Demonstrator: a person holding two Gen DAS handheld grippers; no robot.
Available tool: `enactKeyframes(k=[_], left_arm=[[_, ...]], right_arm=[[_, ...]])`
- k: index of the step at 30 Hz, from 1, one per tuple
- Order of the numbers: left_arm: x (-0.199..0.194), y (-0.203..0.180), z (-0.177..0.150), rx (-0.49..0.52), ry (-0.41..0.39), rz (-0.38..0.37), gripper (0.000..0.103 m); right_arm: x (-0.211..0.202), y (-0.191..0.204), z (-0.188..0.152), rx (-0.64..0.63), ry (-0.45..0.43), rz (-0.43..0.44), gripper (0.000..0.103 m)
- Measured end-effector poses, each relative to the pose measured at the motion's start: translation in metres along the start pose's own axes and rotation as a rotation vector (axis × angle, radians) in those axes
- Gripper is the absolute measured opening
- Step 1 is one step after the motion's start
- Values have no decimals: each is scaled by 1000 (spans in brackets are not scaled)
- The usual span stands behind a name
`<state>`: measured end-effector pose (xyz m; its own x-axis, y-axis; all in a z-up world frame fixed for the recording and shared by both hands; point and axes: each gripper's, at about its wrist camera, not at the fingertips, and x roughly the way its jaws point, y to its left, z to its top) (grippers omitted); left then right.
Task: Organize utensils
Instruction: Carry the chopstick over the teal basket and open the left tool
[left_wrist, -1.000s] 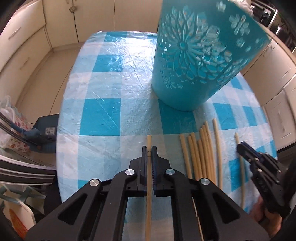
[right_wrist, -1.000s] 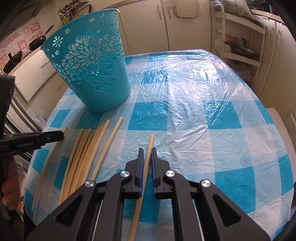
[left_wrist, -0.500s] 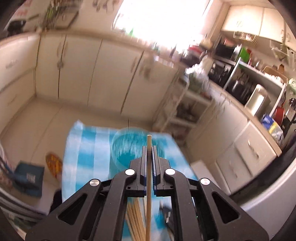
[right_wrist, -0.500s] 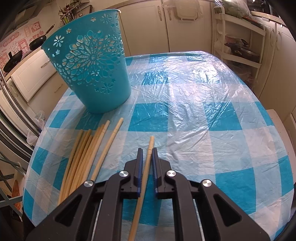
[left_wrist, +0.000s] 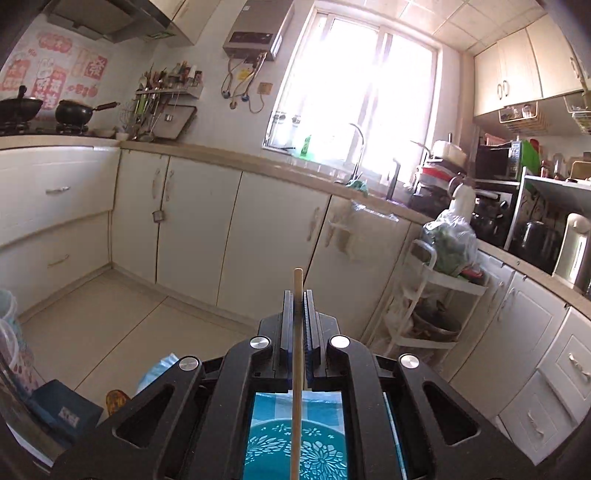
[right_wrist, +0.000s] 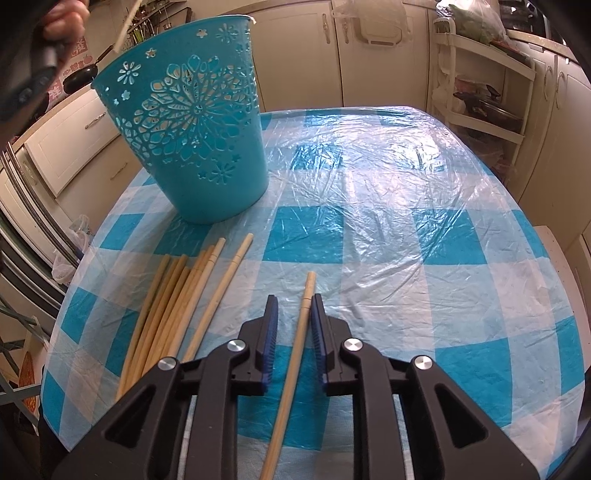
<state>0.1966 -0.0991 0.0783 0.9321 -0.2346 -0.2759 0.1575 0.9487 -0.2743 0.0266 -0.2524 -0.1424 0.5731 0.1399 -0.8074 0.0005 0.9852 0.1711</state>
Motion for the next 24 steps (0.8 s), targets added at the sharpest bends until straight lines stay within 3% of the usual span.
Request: enactKeyframes(k=[10, 17, 18, 21, 24], left_arm=[[12, 30, -42, -32, 63, 37, 5], [6, 31, -58, 34, 130, 57, 7], [4, 30, -60, 45, 143, 61, 15], [-10, 34, -63, 60, 148, 111, 62], [-36, 45, -62, 64, 124, 137, 74]], right_arm=[[1, 1, -1, -11, -2, 1, 21], [0, 1, -2, -12, -2, 2, 21], [0, 1, -2, -11, -1, 3, 21], [-1, -1, -2, -2, 3, 24, 24], [-4, -3, -3, -4, 13, 22, 25]])
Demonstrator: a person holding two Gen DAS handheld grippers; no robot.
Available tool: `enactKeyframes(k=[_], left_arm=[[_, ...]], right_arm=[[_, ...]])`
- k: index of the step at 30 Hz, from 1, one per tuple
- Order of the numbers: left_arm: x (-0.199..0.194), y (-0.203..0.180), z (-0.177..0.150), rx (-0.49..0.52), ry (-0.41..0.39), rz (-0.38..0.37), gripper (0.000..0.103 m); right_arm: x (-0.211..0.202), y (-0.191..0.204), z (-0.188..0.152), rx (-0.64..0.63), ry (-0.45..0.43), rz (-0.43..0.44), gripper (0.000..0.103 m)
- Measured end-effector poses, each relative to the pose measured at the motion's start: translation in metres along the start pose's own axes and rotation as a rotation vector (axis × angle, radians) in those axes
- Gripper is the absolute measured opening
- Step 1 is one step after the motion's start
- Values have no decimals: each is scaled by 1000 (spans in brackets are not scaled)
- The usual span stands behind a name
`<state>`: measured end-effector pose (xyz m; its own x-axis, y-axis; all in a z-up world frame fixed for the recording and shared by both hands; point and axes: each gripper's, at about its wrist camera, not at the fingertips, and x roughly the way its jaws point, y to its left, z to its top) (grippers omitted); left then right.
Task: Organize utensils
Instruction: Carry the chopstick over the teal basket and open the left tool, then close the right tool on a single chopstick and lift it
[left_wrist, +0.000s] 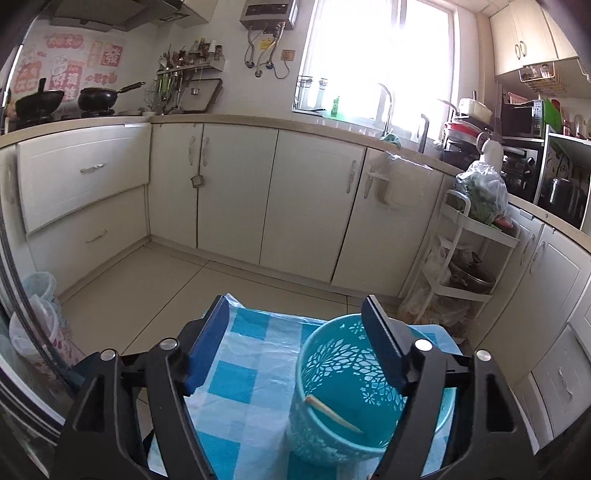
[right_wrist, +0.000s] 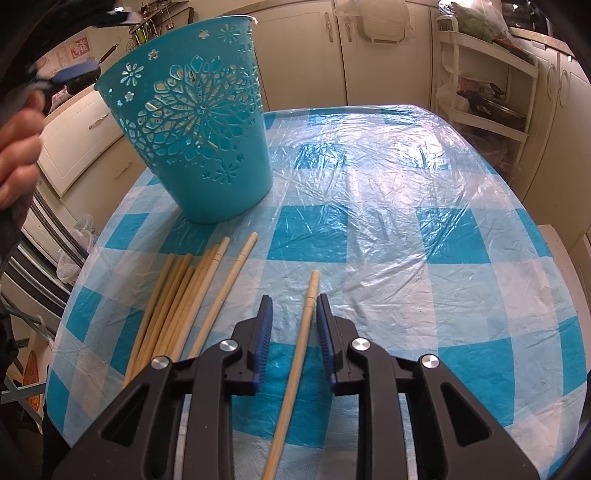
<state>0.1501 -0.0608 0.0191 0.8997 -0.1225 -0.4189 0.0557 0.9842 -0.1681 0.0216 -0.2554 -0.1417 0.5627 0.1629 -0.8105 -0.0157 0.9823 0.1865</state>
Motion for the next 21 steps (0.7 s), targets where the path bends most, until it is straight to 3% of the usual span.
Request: enactKeyframes(k=[4, 6, 9, 13, 21], left_arm=[[-33, 25, -9, 1, -8, 37, 87], [-44, 37, -15, -7, 9, 53, 88], [-54, 52, -31, -22, 60, 69, 89], [-63, 56, -59, 12, 139, 75, 89], [-64, 53, -90, 77, 268, 79, 89]], right_arm=[[-1, 4, -3, -48, 3, -47, 22], [-1, 12, -5, -108, -4, -95, 17], [-2, 13, -5, -111, 4, -87, 8], [-17, -2, -6, -7, 1, 4, 6], [-90, 1, 31, 70, -189, 173, 6]])
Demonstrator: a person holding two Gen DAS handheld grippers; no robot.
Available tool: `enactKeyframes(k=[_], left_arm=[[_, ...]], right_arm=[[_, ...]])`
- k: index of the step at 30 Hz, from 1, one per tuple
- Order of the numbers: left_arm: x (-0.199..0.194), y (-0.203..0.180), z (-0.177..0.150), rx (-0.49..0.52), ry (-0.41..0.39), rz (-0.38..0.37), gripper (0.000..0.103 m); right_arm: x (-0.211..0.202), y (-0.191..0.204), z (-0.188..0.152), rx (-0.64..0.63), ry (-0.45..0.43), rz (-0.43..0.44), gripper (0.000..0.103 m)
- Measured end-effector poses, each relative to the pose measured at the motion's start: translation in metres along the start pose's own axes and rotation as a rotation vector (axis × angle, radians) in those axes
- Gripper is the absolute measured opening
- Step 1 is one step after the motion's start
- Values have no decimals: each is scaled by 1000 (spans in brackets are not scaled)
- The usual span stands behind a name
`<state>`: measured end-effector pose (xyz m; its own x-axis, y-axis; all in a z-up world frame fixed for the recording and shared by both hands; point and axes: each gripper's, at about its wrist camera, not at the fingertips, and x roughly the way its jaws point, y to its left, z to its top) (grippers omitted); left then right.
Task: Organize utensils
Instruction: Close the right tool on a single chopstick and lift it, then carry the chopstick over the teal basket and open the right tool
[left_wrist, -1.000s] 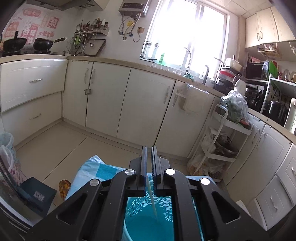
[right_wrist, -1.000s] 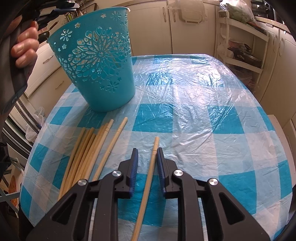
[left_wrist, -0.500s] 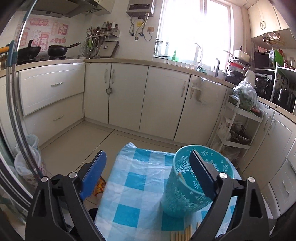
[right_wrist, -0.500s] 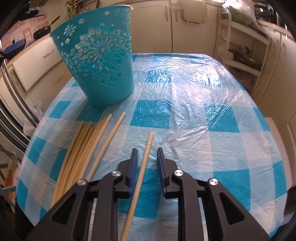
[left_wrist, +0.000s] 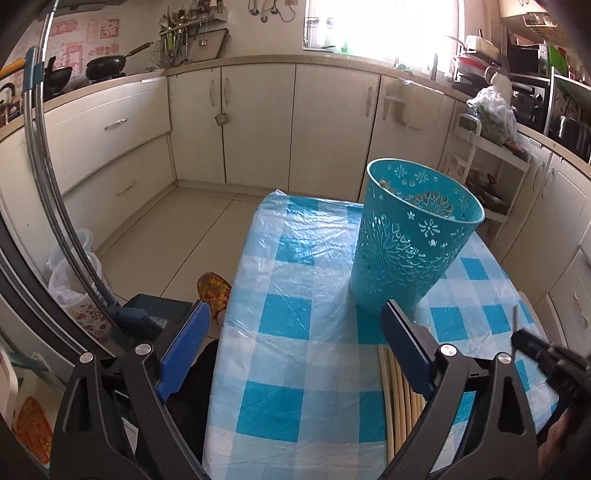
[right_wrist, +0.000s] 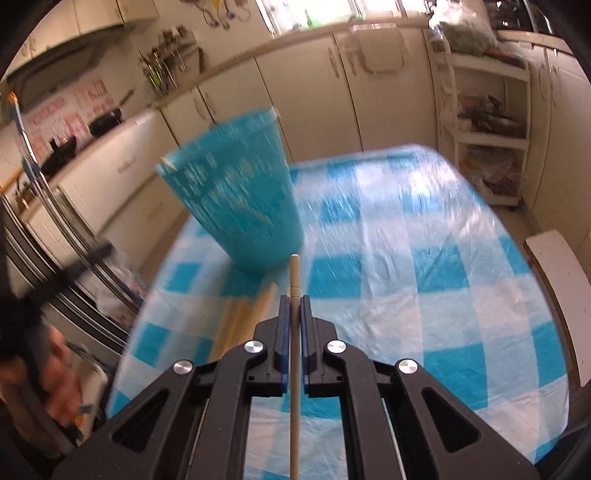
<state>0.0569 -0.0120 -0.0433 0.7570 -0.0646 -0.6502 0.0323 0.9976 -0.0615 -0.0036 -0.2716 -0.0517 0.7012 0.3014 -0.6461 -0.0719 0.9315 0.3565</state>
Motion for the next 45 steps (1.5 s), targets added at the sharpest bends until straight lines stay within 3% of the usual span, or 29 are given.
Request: enactKeyframes(k=[6, 14, 17, 22, 28, 37, 42, 45], left_arm=[[-6, -5, -4, 18, 16, -1, 89], [-10, -9, -3, 27, 29, -17, 89], [-9, -7, -2, 20, 37, -23, 89], [-10, -4, -3, 8, 46, -34, 90], [-10, 0, -4, -5, 56, -43, 90], [-3, 4, -7, -31, 81, -49, 90], [-1, 6, -10, -38, 97, -51, 90], [-1, 9, -12, -48, 109, -50, 90]], right_arm=[[-35, 32, 61, -29, -165, 108, 6], [-47, 59, 133, -33, -327, 190, 6], [-45, 69, 149, -45, -418, 169, 6], [-12, 79, 156, -50, -528, 55, 6], [40, 74, 142, -54, -514, -68, 6], [78, 64, 120, -89, -394, -113, 8], [64, 63, 112, -103, -386, -103, 33], [42, 63, 105, -109, -402, -89, 39]])
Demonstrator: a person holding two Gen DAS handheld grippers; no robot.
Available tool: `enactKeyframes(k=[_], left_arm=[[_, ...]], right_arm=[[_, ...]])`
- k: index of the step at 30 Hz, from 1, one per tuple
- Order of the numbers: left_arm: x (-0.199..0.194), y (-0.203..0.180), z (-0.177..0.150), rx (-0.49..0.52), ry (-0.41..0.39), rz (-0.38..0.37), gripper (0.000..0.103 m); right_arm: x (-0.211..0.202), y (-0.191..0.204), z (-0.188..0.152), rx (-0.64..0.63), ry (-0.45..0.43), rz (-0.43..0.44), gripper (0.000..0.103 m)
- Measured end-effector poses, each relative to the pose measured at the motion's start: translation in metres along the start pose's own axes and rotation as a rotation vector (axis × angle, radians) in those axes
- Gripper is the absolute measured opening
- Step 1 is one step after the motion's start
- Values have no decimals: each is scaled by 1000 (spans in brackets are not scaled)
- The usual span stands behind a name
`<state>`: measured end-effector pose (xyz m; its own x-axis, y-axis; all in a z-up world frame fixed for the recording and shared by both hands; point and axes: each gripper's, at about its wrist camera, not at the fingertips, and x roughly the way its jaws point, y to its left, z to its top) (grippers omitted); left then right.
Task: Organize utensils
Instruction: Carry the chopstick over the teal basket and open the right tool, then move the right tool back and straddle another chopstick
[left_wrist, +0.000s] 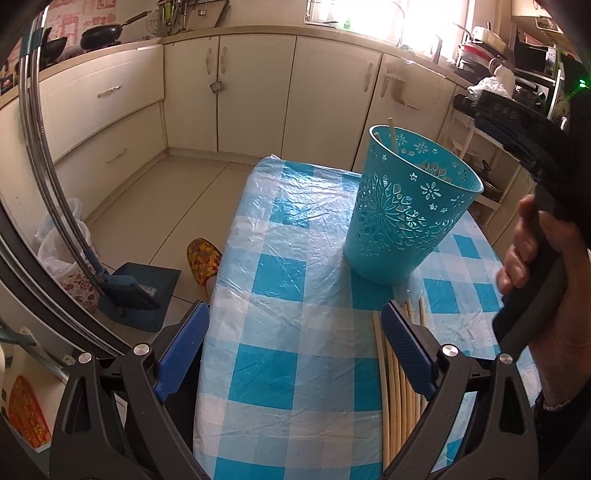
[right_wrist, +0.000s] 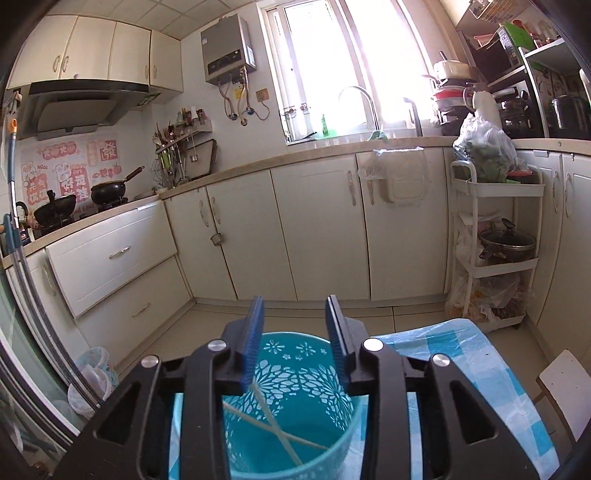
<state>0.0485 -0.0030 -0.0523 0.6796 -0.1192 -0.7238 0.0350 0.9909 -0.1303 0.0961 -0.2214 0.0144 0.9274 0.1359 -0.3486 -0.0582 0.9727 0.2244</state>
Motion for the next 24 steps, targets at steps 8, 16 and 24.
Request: enactKeyframes(k=[8, 16, 24], left_arm=[[5, 17, -11, -49, 40, 13, 91], [6, 7, -22, -27, 73, 0, 91], [9, -6, -30, -3, 104, -11, 92]], right_arm=[[-60, -31, -58, 30, 198, -57, 43], [-23, -34, -136, 70, 497, -60, 24], [15, -23, -160, 13, 603, -93, 23]])
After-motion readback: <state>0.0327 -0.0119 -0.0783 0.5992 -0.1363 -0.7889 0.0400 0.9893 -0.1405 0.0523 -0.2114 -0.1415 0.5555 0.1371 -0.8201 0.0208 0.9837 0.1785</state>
